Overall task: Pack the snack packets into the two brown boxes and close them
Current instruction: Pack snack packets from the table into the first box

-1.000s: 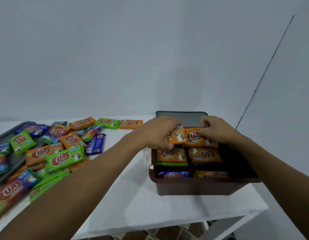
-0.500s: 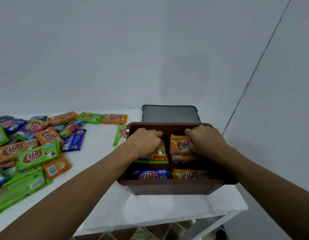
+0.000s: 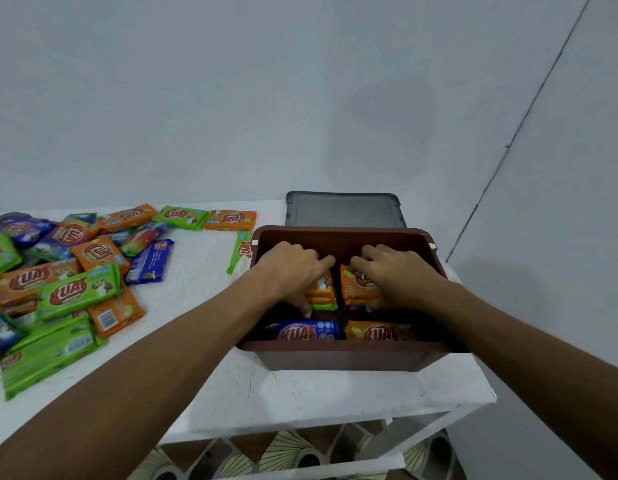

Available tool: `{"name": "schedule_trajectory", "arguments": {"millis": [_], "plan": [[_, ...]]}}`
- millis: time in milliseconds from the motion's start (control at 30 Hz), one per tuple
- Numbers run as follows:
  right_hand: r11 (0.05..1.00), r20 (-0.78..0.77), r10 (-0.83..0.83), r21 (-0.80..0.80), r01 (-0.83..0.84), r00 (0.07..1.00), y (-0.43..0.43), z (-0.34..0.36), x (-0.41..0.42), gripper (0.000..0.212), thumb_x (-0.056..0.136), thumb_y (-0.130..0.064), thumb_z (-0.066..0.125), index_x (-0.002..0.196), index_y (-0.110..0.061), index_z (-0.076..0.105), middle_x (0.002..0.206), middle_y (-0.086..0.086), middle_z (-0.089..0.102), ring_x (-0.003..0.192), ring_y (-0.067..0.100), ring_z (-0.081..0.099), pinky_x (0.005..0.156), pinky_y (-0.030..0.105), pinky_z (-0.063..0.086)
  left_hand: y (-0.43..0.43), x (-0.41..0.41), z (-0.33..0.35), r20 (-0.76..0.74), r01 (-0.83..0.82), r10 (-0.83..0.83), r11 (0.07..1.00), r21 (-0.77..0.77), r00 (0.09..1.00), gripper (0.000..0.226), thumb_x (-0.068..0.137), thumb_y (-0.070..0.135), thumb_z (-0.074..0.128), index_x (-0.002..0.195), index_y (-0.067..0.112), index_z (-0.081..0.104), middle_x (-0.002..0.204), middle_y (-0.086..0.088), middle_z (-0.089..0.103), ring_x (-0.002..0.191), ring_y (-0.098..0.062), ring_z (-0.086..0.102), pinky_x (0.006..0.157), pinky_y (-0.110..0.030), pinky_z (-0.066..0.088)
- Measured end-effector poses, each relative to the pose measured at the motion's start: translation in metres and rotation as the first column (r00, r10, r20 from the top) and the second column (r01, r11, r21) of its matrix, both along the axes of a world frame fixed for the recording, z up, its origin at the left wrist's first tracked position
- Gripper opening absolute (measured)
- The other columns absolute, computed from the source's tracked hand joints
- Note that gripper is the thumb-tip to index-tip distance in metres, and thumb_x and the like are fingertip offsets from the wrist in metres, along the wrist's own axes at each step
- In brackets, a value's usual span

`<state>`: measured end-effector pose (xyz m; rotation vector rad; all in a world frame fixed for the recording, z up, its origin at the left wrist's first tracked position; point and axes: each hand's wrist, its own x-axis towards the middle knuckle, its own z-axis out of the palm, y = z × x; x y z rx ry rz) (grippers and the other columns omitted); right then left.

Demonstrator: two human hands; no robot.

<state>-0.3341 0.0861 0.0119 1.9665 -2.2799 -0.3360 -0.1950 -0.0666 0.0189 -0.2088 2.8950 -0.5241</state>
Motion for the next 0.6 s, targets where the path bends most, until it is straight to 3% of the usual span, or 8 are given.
{"name": "schedule_trajectory", "arguments": {"millis": [167, 333, 500, 600], "plan": [[0.998, -0.018, -0.033, -0.045, 0.032, 0.999, 0.002, -0.003, 0.002, 0.074, 0.078, -0.047, 0.072, 0.136, -0.024, 0.034, 0.130, 0.003, 0.049, 0.114, 0.021, 0.051, 0.079, 0.035, 0.050, 0.000, -0.001, -0.006, -0.047, -0.058, 0.057, 0.998, -0.021, 0.997, 0.088, 0.072, 0.058, 0.074, 0.140, 0.019, 0.033, 0.117, -0.004, 0.062, 0.097, -0.026, 0.064, 0.065, -0.036, 0.043], [0.990, 0.066, -0.137, -0.010, 0.138, 0.988, 0.003, 0.000, 0.002, 0.070, 0.078, -0.049, 0.072, 0.134, -0.025, 0.036, 0.123, -0.001, 0.058, 0.109, 0.021, 0.058, 0.080, 0.038, 0.052, 0.002, 0.003, -0.003, -0.058, -0.107, 0.105, 0.994, -0.017, 0.993, 0.085, 0.073, 0.059, 0.074, 0.138, 0.017, 0.038, 0.117, -0.005, 0.062, 0.098, -0.025, 0.064, 0.064, -0.034, 0.041], [0.987, 0.118, -0.157, 0.048, 0.152, 0.981, 0.000, 0.005, 0.001, 0.069, 0.076, -0.052, 0.073, 0.132, -0.023, 0.043, 0.127, -0.002, 0.055, 0.115, 0.019, 0.052, 0.086, 0.036, 0.048, -0.002, 0.005, 0.006, 0.010, -0.082, 0.082, 0.996, 0.021, 0.997, 0.077, 0.071, 0.064, 0.072, 0.127, 0.017, 0.048, 0.115, -0.005, 0.060, 0.101, -0.024, 0.061, 0.068, -0.034, 0.042], [0.982, 0.147, -0.174, 0.099, 0.161, 0.974, -0.002, 0.011, -0.002, 0.066, 0.076, -0.053, 0.073, 0.130, -0.025, 0.048, 0.127, -0.005, 0.055, 0.115, 0.017, 0.052, 0.086, 0.034, 0.047, -0.012, 0.017, 0.015, 0.006, -0.040, 0.039, 0.997, 0.062, 0.999, 0.064, 0.078, 0.064, 0.065, 0.122, 0.019, 0.054, 0.112, -0.003, 0.063, 0.101, -0.023, 0.061, 0.080, -0.036, 0.044]]}}
